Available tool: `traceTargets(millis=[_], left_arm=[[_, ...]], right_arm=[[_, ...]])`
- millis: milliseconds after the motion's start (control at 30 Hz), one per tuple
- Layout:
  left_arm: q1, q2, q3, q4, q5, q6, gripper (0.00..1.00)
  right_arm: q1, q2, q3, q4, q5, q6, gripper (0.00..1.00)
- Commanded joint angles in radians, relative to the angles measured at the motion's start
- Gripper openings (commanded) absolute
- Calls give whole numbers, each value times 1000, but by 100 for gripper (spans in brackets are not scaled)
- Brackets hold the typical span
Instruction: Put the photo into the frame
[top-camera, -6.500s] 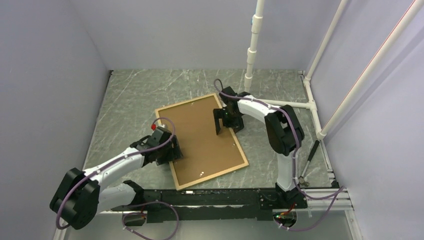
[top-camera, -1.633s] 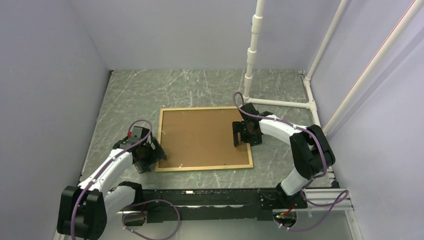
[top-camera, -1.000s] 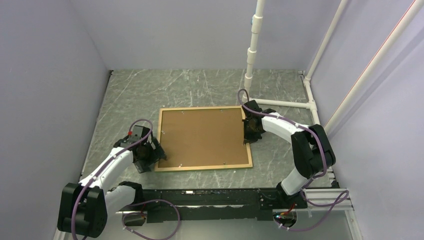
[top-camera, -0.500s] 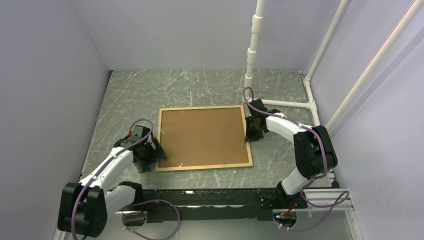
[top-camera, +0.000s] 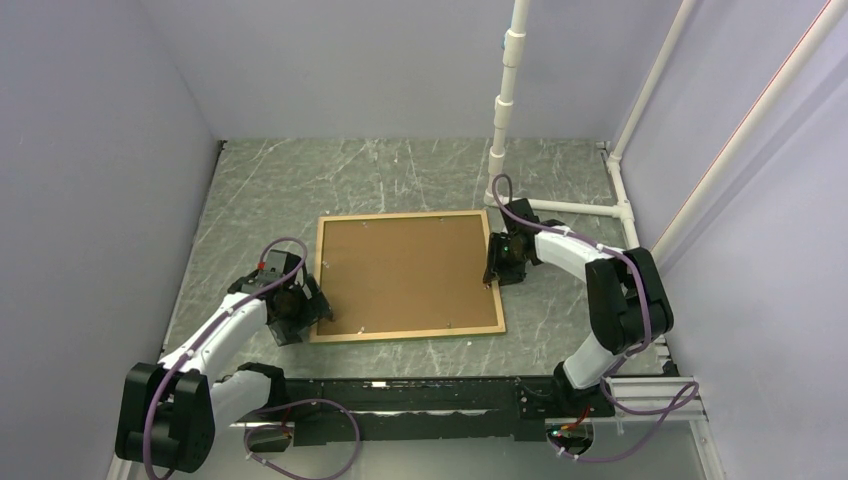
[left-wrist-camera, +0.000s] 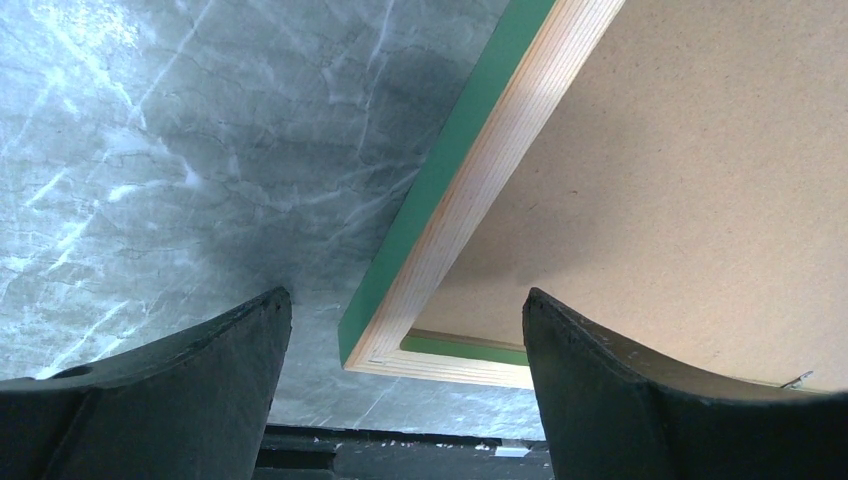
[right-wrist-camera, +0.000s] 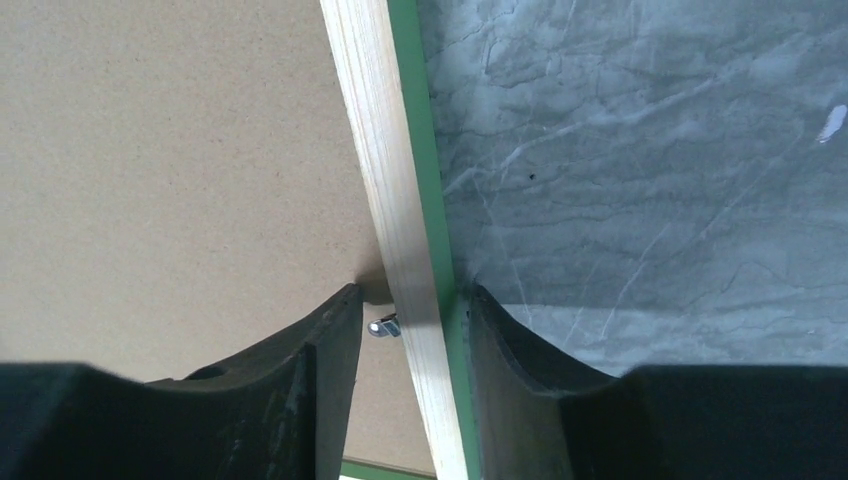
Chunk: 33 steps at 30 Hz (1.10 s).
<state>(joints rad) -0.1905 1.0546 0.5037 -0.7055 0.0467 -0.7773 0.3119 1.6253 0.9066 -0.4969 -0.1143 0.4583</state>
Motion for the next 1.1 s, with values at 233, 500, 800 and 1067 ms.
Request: traceTargets(millis=[233,500,800,1067], left_arm=[[-3,-4,5,50,-28,17,89],[-66,-33,-16,100,35,-28,73],[-355,-51,17,33,-16,-206,57],[-622,-148,-20,-19,-72,-425,56]], right_arm=[[25,47,-48,6,60,0,0],[34,1,-71,-11,81,-7,0],[18,-67,-96,-22,68,8,0],[12,-137,-169,-3,8,46,16]])
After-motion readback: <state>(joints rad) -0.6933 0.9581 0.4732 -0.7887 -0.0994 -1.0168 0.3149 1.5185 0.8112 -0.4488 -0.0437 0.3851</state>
